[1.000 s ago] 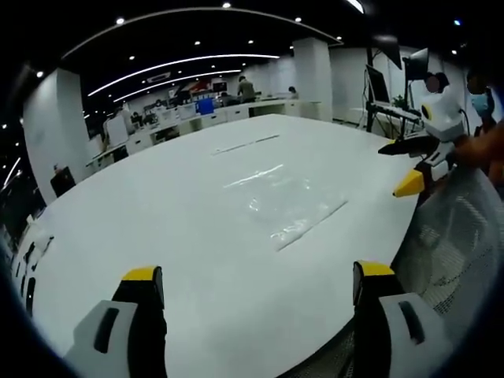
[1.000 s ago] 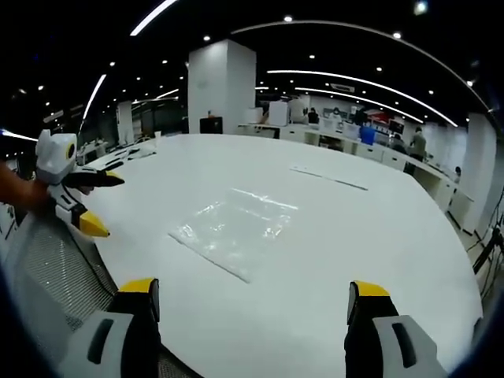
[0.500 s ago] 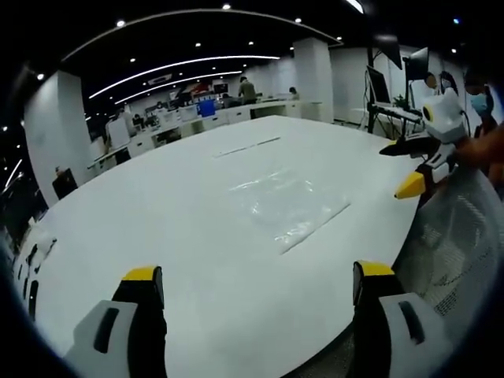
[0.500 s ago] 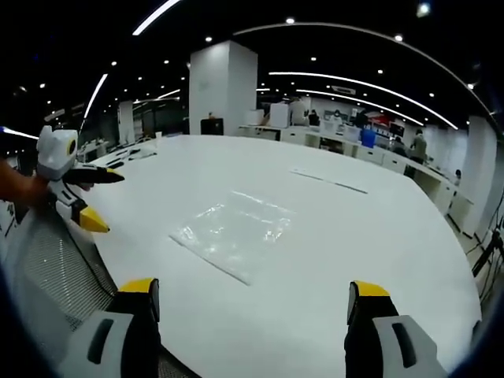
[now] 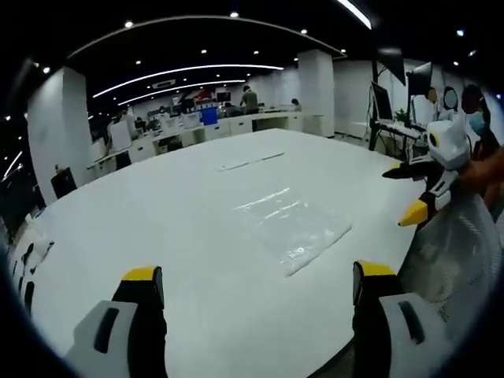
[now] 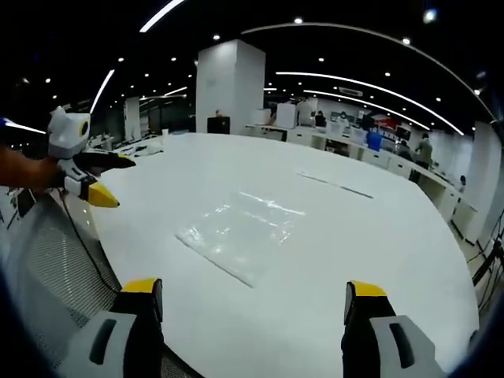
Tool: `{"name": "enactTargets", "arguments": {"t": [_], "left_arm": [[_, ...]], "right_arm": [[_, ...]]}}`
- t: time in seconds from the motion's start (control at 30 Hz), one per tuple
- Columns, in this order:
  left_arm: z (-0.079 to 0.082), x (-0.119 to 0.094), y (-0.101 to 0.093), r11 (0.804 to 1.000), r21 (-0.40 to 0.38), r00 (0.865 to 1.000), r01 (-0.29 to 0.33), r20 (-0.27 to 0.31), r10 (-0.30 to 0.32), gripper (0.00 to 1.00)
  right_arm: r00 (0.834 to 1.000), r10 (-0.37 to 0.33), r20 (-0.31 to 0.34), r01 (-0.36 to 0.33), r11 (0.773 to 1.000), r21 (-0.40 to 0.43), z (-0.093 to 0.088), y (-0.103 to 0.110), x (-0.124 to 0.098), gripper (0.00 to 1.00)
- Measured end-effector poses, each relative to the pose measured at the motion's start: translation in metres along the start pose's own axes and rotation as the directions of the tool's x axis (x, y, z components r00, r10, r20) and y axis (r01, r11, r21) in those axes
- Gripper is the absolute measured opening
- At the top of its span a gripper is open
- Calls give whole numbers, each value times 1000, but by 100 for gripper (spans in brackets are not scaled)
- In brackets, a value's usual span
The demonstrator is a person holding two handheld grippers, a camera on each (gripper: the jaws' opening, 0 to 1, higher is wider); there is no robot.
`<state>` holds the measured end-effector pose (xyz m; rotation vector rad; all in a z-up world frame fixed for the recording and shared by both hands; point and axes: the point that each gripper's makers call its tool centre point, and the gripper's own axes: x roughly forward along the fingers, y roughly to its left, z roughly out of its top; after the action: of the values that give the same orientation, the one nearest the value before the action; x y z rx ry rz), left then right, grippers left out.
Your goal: Open the resealable bag by pulling the two sides of the seal apart until the entire bag opening is separated and visibly accessible.
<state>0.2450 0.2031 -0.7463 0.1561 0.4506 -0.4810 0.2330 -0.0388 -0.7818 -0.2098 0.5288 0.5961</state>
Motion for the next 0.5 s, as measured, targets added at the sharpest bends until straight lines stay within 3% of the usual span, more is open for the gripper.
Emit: {"name": "enactTargets", "arguments": {"t": [0.27,0.5], "left_arm": [[5,4,-17,996,66,999,53,-11,-53,99],[5,4,-15,996,61,998,61,-13,-60,99]], "right_arm": [[1000,25,-13,-25,1000,-4,6,-5,6,96],[995,91,-51,-94,993,-72,11,-1,27,92]]}}
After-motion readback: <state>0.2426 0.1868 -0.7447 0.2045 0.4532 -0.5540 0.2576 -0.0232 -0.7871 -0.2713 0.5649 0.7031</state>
